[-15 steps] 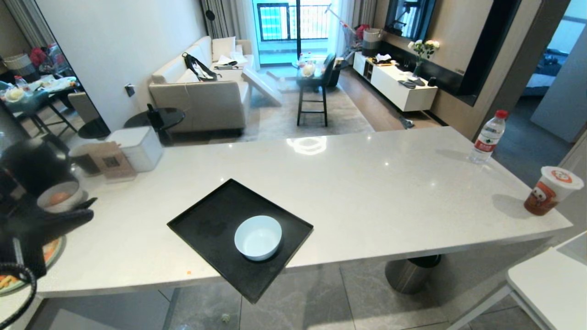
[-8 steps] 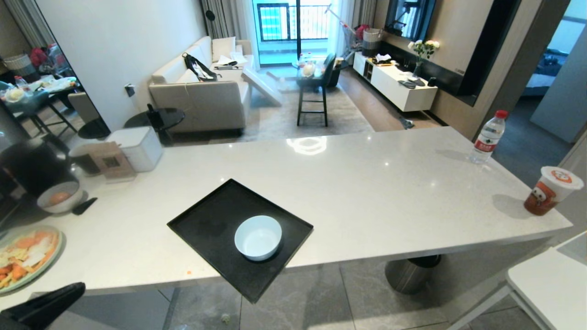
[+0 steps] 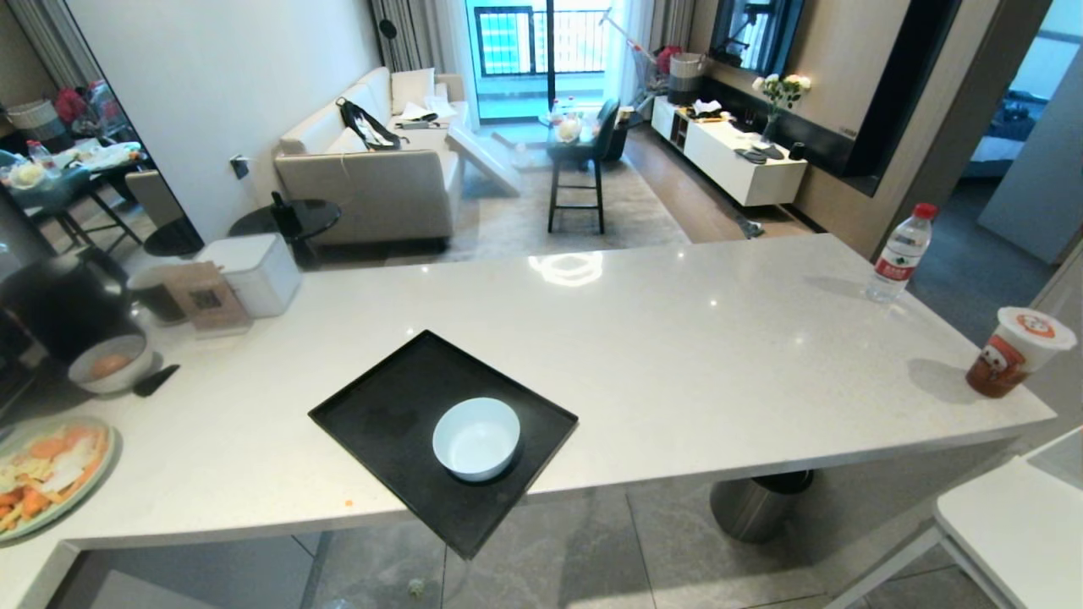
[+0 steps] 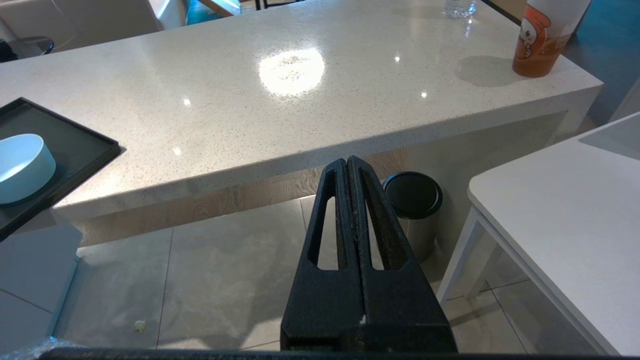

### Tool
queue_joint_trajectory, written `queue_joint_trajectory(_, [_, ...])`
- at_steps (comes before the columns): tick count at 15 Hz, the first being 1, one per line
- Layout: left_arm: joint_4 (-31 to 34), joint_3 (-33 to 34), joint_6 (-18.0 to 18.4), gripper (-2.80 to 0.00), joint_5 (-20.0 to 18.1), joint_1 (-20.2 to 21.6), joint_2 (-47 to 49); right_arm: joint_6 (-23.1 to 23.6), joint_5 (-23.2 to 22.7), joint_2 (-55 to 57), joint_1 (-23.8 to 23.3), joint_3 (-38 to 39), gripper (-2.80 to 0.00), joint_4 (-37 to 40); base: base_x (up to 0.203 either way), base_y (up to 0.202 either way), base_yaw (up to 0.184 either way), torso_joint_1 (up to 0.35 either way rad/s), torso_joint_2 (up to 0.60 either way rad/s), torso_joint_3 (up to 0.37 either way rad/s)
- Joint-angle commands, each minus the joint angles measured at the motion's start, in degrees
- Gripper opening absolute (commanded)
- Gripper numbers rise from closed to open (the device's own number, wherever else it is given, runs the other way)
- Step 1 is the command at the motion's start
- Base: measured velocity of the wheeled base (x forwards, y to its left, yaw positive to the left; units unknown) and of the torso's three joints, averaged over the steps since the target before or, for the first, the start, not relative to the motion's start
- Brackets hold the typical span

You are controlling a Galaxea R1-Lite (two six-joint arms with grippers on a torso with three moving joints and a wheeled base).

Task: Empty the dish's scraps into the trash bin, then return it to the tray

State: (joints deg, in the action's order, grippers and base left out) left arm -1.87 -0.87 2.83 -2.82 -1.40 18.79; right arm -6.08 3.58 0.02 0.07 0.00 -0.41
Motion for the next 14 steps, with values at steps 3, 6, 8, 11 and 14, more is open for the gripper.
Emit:
queue_joint_trajectory(3, [1.41,0.82,-0.71,-2.80,2.09,0.93,-17.54,-0.07,0.02,-0.02,0.01,0.00,-2.80,-0.02,0.000,0.000,0.000,0.000,0.00,0.000])
queue_joint_trajectory(6, [1.51,0.87,-1.07,-2.80,2.38,1.14,-18.79,-0.07,0.02,0.01,0.01,0.00,-2.80,-0.02,0.000,0.000,0.000,0.000,0.00,0.000])
queue_joint_trajectory(8, [1.58,0.87,-1.16,-2.80,2.40,1.14,-18.79,-0.07,0.02,-0.02,0.01,0.00,-2.80,-0.02,0.000,0.000,0.000,0.000,0.00,0.000])
queue_joint_trajectory(11, [1.51,0.87,-1.07,-2.80,2.47,1.14,-18.79,-0.07,0.02,-0.02,0.01,0.00,-2.80,-0.02,0.000,0.000,0.000,0.000,0.00,0.000])
queue_joint_trajectory(14, [1.51,0.87,-1.16,-2.80,2.47,1.14,-18.79,-0.07,0.02,-0.02,0.01,0.00,-2.80,-0.02,0.000,0.000,0.000,0.000,0.00,0.000])
